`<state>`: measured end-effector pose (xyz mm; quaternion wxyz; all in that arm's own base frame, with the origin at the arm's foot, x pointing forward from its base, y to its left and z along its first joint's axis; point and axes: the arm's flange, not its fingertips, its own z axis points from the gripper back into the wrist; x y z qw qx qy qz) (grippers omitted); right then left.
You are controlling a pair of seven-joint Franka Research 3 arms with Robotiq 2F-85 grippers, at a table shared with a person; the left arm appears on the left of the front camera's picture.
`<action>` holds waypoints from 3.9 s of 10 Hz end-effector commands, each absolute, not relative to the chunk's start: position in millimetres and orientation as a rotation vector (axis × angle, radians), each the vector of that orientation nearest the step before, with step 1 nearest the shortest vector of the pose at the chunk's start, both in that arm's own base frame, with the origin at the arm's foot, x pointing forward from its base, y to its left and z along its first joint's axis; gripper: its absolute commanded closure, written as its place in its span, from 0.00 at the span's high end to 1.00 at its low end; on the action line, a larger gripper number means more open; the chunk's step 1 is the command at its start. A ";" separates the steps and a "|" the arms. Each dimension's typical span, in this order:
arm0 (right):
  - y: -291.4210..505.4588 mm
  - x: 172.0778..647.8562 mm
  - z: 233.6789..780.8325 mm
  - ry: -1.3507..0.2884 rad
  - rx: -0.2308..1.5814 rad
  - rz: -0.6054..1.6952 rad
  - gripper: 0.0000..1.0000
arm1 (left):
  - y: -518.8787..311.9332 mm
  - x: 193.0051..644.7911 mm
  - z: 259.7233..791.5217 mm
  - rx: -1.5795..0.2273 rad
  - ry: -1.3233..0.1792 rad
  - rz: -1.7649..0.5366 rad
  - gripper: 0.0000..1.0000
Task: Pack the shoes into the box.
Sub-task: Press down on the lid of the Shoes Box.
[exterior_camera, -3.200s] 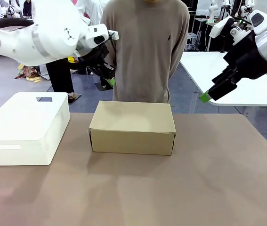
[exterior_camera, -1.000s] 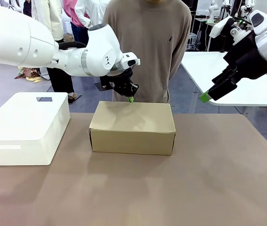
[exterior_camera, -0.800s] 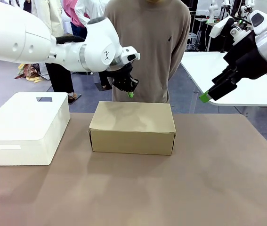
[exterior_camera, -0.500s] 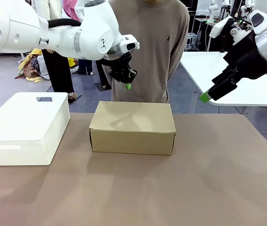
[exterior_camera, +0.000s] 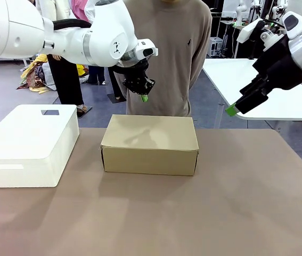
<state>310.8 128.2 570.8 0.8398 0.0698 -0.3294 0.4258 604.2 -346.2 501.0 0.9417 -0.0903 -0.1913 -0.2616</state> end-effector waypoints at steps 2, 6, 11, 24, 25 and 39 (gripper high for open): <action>128.9 309.5 569.9 -0.688 0.139 0.881 1.00 | -345.2 604.4 502.2 -0.186 -0.404 -0.518 0.00; 128.9 309.5 569.9 -0.688 0.139 0.881 1.00 | -345.2 604.4 502.2 -0.186 -0.404 -0.518 0.00; 128.9 309.5 569.9 -0.688 0.139 0.881 1.00 | -298.8 513.2 533.0 -0.146 -0.436 -0.675 0.00; 128.9 309.5 569.9 -0.688 0.139 0.881 1.00 | -207.8 407.1 539.6 -0.176 -0.463 -0.953 1.00; 128.9 309.5 569.9 -0.688 0.139 0.881 1.00 | -202.8 404.8 532.5 -0.180 -0.470 -0.945 1.00; 128.9 309.5 569.9 -0.688 0.139 0.881 1.00 | -198.9 405.4 529.8 -0.190 -0.474 -1.002 1.00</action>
